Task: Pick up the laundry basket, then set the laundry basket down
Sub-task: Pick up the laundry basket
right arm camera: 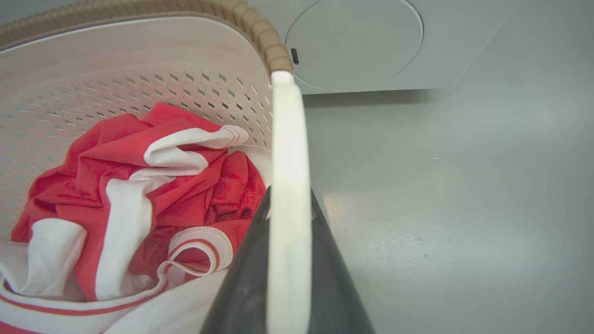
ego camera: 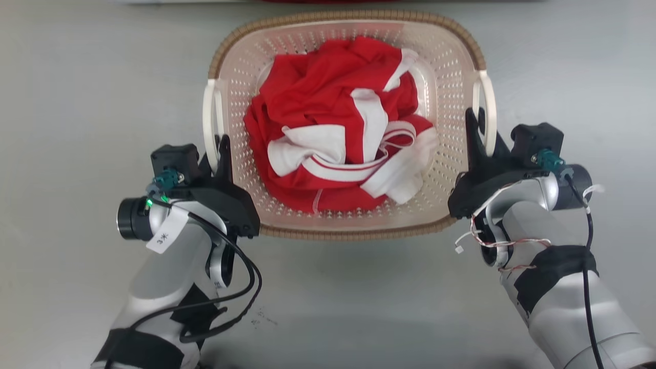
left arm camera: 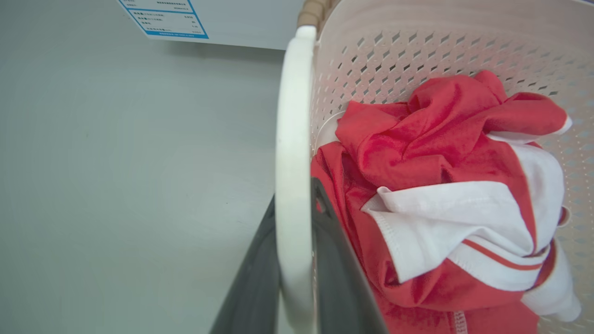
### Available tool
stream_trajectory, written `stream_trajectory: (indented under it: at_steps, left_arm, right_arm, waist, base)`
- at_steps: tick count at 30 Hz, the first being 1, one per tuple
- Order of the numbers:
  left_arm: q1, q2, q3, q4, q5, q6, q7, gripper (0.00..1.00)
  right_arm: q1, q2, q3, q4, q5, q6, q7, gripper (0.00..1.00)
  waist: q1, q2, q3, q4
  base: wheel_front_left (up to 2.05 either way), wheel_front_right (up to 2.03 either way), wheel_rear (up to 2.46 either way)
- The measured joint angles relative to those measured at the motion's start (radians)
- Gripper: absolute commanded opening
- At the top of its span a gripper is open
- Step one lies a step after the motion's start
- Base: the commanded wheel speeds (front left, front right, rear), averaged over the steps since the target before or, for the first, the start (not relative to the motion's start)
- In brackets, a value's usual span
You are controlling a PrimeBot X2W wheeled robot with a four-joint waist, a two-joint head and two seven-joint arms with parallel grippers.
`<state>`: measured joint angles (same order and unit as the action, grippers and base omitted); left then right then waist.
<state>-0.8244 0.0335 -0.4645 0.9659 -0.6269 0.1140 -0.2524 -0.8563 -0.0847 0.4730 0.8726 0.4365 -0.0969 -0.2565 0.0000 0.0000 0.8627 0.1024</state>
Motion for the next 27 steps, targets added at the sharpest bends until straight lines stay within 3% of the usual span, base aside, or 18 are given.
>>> stream_trajectory:
  at_steps: [27]
  left_arm:
    - [0.206, -0.001, -0.124, 0.110, -0.068, -0.001, 0.000, 0.00]
  right_arm:
    - [0.221, 0.014, 0.187, 0.081, 0.251, -0.011, 0.005, 0.00]
  waist:
    - [-0.0001, -0.0001, -0.345, -0.050]
  base:
    - [0.00, 0.00, 0.00]
